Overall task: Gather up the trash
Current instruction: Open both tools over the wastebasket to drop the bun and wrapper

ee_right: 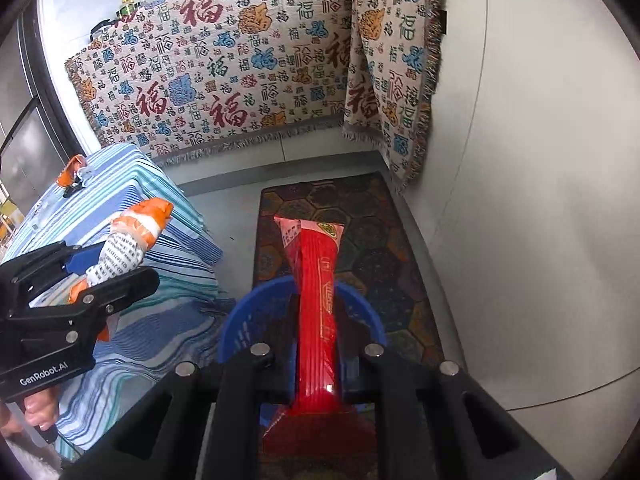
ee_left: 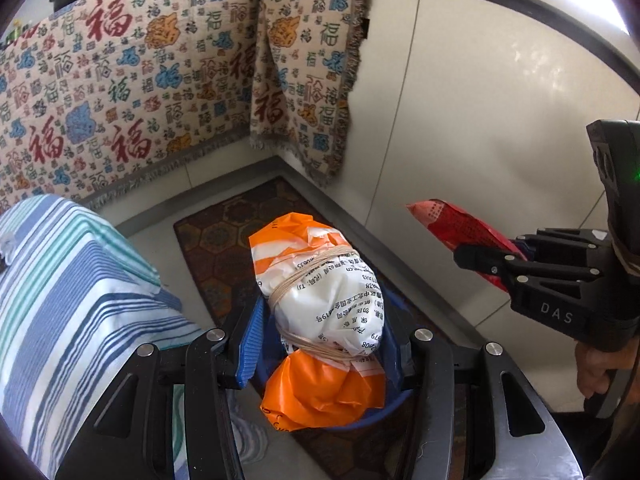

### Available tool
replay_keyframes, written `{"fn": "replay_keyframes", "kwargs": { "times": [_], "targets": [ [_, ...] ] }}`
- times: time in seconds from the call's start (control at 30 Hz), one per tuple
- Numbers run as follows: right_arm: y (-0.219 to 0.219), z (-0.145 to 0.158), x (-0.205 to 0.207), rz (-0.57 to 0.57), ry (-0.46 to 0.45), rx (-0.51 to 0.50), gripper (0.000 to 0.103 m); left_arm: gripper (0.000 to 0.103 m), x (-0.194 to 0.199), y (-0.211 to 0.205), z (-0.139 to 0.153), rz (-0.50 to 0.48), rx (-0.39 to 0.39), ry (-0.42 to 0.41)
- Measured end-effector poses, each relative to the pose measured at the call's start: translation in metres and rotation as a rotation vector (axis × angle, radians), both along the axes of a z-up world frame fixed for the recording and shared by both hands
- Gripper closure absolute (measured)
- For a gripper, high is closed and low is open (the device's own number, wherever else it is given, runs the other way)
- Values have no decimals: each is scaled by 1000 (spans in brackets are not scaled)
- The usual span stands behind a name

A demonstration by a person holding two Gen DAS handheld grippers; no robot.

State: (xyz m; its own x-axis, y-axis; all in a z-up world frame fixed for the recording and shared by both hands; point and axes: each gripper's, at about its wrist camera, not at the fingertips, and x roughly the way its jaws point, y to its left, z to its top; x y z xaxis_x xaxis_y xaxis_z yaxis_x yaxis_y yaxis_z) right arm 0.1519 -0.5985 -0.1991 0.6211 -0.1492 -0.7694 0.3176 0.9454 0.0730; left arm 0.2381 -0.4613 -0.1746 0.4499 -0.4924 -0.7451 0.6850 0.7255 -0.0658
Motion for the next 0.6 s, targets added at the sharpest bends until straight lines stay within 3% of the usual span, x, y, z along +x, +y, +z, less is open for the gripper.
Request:
{"fn": "replay_keyframes", "kwargs": {
  "times": [0.23, 0.3, 0.37, 0.4, 0.6],
  "targets": [
    [-12, -4, 4, 20, -11, -40, 85, 49, 12, -21, -10, -16, 12, 24],
    [-12, -4, 6, 30, -20, -39, 69, 46, 15, -23, -13, -18, 8, 34],
    [-10, -3, 7, 37, -29, -48, 54, 33, 18, -24, -15, -13, 1, 45],
    [-8, -3, 7, 41, -32, -54, 49, 32, 19, -24, -15, -8, -4, 47],
    [-6, -1, 9, 39, -29, -56, 48, 31, 26, -21, -16, 8, -21, 64]
  ]
}}
